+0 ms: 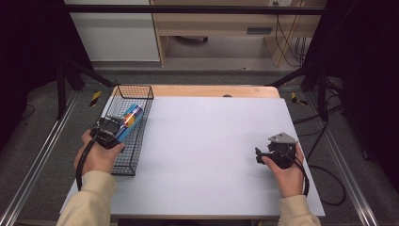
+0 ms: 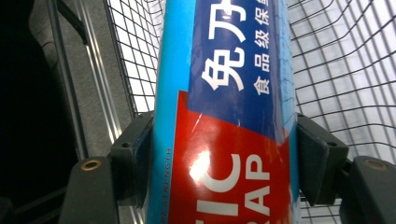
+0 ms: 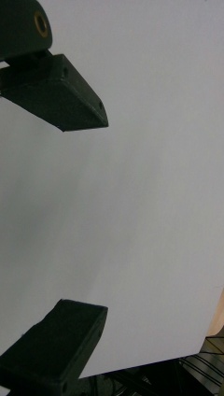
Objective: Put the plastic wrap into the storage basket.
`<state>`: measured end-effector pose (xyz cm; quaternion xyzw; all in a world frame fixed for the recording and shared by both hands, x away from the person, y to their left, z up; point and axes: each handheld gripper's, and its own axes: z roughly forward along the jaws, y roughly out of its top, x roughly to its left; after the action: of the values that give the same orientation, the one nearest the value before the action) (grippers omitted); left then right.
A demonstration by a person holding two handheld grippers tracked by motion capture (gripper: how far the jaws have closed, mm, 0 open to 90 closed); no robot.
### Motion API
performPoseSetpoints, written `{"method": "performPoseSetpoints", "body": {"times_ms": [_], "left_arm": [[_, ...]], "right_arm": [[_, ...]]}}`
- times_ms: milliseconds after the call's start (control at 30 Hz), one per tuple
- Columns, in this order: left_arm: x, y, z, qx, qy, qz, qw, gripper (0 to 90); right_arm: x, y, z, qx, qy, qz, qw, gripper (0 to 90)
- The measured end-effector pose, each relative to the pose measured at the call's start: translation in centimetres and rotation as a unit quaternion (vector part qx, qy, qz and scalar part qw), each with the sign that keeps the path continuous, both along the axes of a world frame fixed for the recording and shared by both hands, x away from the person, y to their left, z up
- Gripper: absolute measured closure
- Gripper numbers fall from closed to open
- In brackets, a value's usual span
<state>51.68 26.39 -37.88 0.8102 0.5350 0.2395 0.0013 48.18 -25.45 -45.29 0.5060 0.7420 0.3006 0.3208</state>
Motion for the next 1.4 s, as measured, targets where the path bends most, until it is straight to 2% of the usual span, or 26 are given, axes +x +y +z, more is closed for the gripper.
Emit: {"method": "performPoseSetpoints", "body": {"times_ms": [133,167,500,800,1100,1400], "left_arm": [[0.25,0.01,-0.13,0.008,0.009,0.0,0.9999,31.7],[0.31,0.02,-0.14,0.01,0.012,0.0,0.9999,31.6],[0.65,-0.24,-0.41,0.019,0.026,-0.004,0.9995,31.6],[0.68,-0.31,-0.46,0.022,0.027,-0.006,0.9994,31.6],[0.65,-0.77,-0.65,0.047,0.029,-0.017,0.9983,31.3],[0.59,-0.77,-0.63,0.04,0.019,-0.019,0.9988,29.7]], "right_arm": [[0.05,0.0,-0.06,-0.006,-0.002,0.004,1.0,9.5],[0.0,0.14,-0.01,0.002,0.003,-0.001,1.0,9.5],[0.04,0.17,-0.06,-0.001,0.002,0.003,1.0,9.5],[0.03,0.17,-0.07,-0.001,0.003,0.004,1.0,9.5],[0.0,0.19,-0.07,0.001,0.005,0.006,1.0,9.5],[0.0,0.27,-0.13,-0.002,0.008,0.008,0.9999,9.3]]}}
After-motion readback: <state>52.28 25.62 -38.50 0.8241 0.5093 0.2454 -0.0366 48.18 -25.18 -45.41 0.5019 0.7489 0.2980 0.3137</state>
